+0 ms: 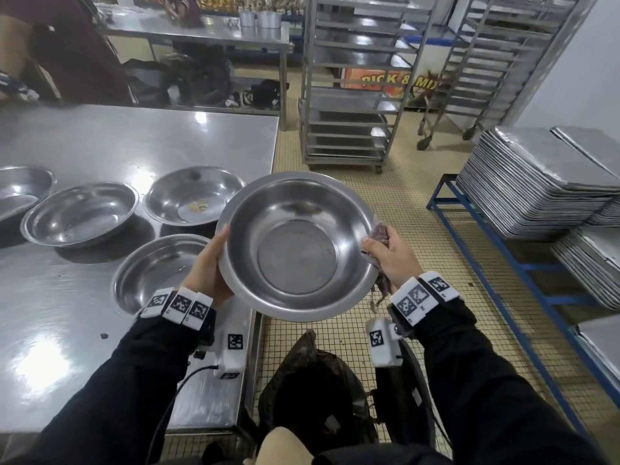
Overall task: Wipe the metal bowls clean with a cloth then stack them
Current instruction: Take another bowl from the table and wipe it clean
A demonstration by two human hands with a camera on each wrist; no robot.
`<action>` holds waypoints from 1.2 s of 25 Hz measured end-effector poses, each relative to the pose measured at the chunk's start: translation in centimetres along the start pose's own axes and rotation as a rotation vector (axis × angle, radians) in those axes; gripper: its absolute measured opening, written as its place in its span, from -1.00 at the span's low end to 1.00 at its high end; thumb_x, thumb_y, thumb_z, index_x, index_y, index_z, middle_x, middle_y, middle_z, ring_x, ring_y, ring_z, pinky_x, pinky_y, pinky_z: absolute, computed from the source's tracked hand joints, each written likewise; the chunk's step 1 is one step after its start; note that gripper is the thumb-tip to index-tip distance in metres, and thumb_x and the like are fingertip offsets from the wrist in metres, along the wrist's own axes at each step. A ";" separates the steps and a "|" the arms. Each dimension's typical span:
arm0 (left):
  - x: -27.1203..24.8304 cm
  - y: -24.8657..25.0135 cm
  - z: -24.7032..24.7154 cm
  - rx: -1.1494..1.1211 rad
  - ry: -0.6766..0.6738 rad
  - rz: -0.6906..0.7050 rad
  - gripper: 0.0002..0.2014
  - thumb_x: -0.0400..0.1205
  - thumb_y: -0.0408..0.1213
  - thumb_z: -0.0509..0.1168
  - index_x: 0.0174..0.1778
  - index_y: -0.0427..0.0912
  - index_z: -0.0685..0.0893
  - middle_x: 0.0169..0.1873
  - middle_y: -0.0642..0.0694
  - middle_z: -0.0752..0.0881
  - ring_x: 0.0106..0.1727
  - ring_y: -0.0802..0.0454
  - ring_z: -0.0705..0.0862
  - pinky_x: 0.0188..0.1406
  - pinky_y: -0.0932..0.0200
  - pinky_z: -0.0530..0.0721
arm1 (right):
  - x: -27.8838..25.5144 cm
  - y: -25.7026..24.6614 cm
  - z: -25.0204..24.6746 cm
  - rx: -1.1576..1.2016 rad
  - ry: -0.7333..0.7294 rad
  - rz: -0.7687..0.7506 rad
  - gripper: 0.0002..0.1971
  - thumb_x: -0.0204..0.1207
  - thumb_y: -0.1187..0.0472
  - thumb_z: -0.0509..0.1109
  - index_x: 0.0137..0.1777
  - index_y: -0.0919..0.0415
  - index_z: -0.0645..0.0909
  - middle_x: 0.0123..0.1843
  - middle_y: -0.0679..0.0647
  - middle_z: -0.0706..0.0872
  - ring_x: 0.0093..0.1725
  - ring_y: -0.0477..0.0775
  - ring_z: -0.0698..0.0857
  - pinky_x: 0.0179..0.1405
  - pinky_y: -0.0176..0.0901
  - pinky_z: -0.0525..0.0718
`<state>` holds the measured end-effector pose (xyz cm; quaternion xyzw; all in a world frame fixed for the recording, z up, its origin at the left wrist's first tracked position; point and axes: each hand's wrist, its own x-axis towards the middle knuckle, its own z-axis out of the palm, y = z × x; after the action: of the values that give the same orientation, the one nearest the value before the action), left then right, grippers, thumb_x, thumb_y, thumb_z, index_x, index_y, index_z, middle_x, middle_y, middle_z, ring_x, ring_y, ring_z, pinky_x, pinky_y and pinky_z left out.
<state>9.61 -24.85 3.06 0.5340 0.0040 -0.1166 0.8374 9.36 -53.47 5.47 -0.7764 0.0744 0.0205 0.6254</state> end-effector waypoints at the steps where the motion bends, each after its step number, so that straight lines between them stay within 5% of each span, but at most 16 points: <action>1: -0.1 -0.4 0.2 -0.003 0.067 -0.062 -0.51 0.73 0.04 0.05 0.32 -0.25 0.63 0.05 -0.26 0.74 0.00 -0.16 0.77 0.04 -0.10 0.67 | 0.2 -0.2 0.0 -0.038 0.018 -0.013 -0.72 0.60 0.15 0.33 0.29 0.12 0.50 0.01 0.22 0.70 -0.16 0.09 0.70 -0.14 -0.10 0.73; 4: -0.1 -1.7 0.7 -0.052 0.229 -0.075 -0.55 0.67 -0.03 0.18 0.30 -0.29 0.65 0.09 -0.28 0.75 0.01 -0.18 0.77 0.08 -0.10 0.67 | 0.1 -0.4 0.9 -0.046 0.167 -0.036 -0.81 0.62 0.12 0.30 0.20 0.08 0.50 -0.02 0.04 0.68 -0.14 -0.06 0.69 -0.27 -0.37 0.62; 8: -0.1 -2.8 3.1 0.078 0.283 -0.046 -0.60 0.71 -0.01 0.13 0.14 -0.24 0.70 0.05 -0.31 0.79 0.14 -0.27 0.73 0.26 -0.19 0.63 | -1.1 1.4 3.4 0.146 0.408 -0.010 -0.88 0.64 0.12 0.27 0.12 0.07 0.45 -0.04 0.01 0.67 -0.10 -0.06 0.70 -0.20 -0.29 0.59; 11: -0.2 -4.8 4.8 0.389 0.195 -0.112 -0.58 0.76 -0.02 0.01 0.01 -0.24 0.68 0.06 -0.35 0.75 0.10 -0.25 0.71 0.30 -0.18 0.62 | -2.0 2.9 5.4 0.269 0.510 0.056 -0.83 0.63 0.13 0.28 0.14 0.13 0.42 -0.05 -0.01 0.65 -0.11 -0.09 0.70 -0.21 -0.31 0.59; 15: 0.5 -8.1 4.7 0.689 -0.044 -0.212 -0.26 0.59 0.35 -0.05 0.36 -0.17 0.61 0.21 -0.13 0.71 0.23 0.03 0.67 0.43 -0.11 0.52 | -2.0 3.7 6.4 0.316 0.568 0.109 -0.86 0.59 0.25 0.30 0.08 0.14 0.40 -0.08 0.05 0.63 -0.15 -0.01 0.69 -0.18 -0.21 0.65; 18: 0.9 -8.2 4.2 0.623 -0.097 -0.102 -0.24 0.56 0.38 0.06 0.50 -0.12 0.47 0.33 -0.04 0.64 0.36 0.06 0.59 0.49 -0.15 0.46 | -1.5 3.6 5.1 0.293 0.515 0.093 -0.84 0.55 0.35 0.29 0.08 0.22 0.41 -0.12 0.08 0.59 -0.20 0.02 0.65 -0.27 -0.27 0.59; 21: 1.2 -6.6 2.8 0.295 0.034 0.034 0.00 0.35 0.39 0.33 0.62 0.05 0.07 0.42 -0.14 0.52 0.36 -0.19 0.60 0.31 -0.34 0.58 | -0.9 2.8 2.1 0.252 0.386 0.050 -0.82 0.55 0.33 0.32 0.12 0.24 0.45 -0.13 0.08 0.60 -0.20 0.00 0.66 -0.24 -0.24 0.63; 24: 1.8 -3.4 0.6 0.051 -0.045 -0.011 -0.07 0.37 0.26 0.46 0.60 -0.08 0.31 0.37 -0.28 0.59 0.32 -0.33 0.63 0.10 -0.38 0.66 | -0.4 1.5 -1.0 0.104 0.203 -0.026 -0.89 0.56 0.27 0.35 0.03 0.15 0.50 -0.21 0.02 0.61 -0.32 -0.13 0.65 -0.30 -0.29 0.63; 26: 1.4 -1.4 0.3 -0.017 -0.124 -0.148 -0.24 0.35 0.23 0.49 0.37 -0.18 0.62 0.16 -0.27 0.73 0.13 -0.25 0.74 -0.06 -0.23 0.74 | 0.0 0.9 -2.2 0.045 0.109 -0.062 -0.88 0.56 0.27 0.36 0.05 0.11 0.53 -0.22 0.03 0.62 -0.36 -0.12 0.64 -0.33 -0.28 0.64; 30: 0.5 -1.2 0.9 0.004 0.019 -0.160 -0.59 0.64 0.00 0.20 0.20 -0.22 0.72 -0.01 -0.24 0.80 0.00 -0.19 0.78 -0.02 -0.10 0.72 | 0.7 0.3 -2.3 -0.071 -0.008 -0.149 -0.89 0.58 0.26 0.34 0.06 0.12 0.52 -0.21 0.09 0.63 -0.38 -0.05 0.62 -0.36 -0.18 0.67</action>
<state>9.73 -26.21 2.32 0.5346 0.0544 -0.1782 0.8243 9.86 -55.86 5.58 -0.8013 0.0130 -0.0203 0.5978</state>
